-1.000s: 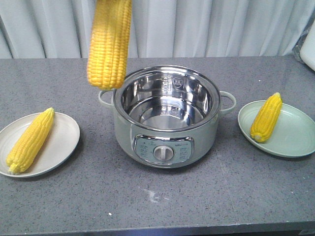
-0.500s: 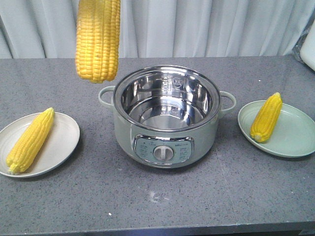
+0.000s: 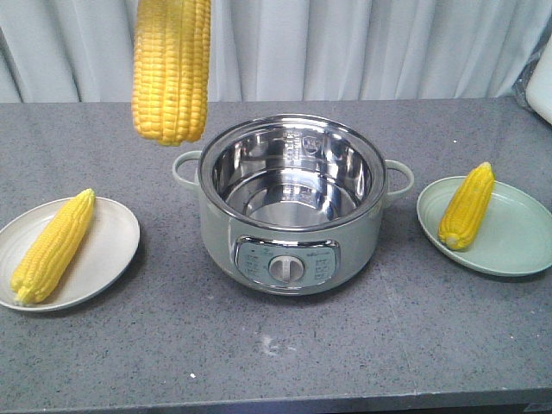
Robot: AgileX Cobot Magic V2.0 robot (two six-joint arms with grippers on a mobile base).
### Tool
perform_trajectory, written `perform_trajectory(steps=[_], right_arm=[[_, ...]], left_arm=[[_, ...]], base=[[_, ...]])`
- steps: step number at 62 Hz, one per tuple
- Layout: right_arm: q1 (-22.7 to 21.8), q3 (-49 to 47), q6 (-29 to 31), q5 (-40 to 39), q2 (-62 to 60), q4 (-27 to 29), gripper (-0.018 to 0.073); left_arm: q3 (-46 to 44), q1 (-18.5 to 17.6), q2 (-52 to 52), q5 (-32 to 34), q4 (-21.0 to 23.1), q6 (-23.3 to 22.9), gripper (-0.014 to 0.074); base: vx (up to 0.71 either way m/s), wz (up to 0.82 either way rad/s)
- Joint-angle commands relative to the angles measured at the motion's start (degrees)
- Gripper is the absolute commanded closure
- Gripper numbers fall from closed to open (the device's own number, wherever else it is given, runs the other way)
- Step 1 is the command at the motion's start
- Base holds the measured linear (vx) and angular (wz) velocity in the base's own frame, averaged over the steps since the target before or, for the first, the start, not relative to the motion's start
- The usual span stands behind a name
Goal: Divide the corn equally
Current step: 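Lift the last cob out of the pot with the left gripper, then turn the base away from the pot while holding both cobs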
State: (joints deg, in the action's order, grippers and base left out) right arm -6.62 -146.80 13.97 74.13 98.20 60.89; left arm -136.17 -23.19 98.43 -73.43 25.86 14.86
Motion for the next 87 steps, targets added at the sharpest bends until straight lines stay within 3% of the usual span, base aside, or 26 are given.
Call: perform_trajectory(steps=[1,87], right_arm=[[-0.16,-0.8,0.08,-0.26,-1.71,2.07,0.0561],[-0.16,-0.8,0.08,-0.26,-1.71,2.07,0.0561]], left_arm=[[-1.32,-0.38,-2.46,1.69,1.53,-0.31,0.0605],[-1.32,-0.38,-2.46,1.69,1.53,-0.31,0.0605]], base=[[0.0,0.0],[-0.01,-0.07]])
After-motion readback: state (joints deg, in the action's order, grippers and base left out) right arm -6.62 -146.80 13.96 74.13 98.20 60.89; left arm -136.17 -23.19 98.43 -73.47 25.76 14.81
